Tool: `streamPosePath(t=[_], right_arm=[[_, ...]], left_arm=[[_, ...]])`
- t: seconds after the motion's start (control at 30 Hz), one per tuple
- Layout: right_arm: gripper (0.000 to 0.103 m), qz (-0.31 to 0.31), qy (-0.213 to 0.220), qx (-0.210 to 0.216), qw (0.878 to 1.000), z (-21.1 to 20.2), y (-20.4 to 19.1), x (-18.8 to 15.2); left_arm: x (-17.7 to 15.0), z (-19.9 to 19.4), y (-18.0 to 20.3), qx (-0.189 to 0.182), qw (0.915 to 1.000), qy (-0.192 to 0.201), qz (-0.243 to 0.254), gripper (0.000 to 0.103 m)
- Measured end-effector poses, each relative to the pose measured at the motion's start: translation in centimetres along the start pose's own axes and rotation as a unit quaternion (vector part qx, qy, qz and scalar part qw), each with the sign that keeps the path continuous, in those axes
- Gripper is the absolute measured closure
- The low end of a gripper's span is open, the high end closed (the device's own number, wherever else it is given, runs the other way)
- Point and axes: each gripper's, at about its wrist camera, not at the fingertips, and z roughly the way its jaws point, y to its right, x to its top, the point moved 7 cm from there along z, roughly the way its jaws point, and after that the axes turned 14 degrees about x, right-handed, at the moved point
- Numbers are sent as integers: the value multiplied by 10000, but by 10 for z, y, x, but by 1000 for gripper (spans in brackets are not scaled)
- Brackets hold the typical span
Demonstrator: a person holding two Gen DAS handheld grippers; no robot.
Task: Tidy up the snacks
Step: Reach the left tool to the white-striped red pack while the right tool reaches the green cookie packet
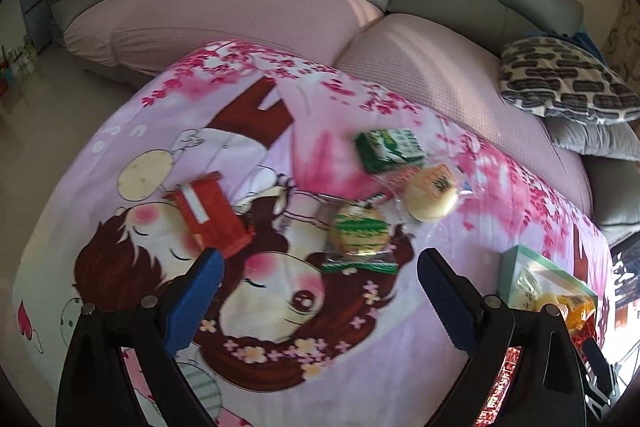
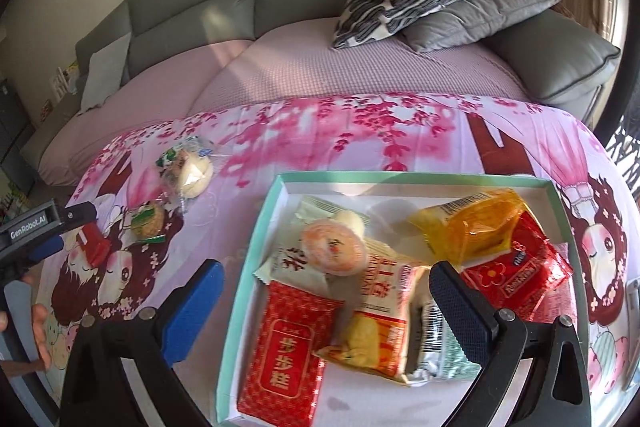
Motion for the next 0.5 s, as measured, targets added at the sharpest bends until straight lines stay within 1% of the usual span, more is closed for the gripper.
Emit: streamPosePath(t=[0.23,0.4,0.5], right_arm=[[0,-204,-16,139,9997,11,-30,4],[0,-370,-175,312,9987,27,-57,8],[0,-470,-265,425,9976,39,-75,9]], left_arm=[[9,16,-35,197,9993,-112,-287,6],[14,28,-51,129,9982,-264,-518,6],[17,37,-58,171,9975,-344,-596,6]])
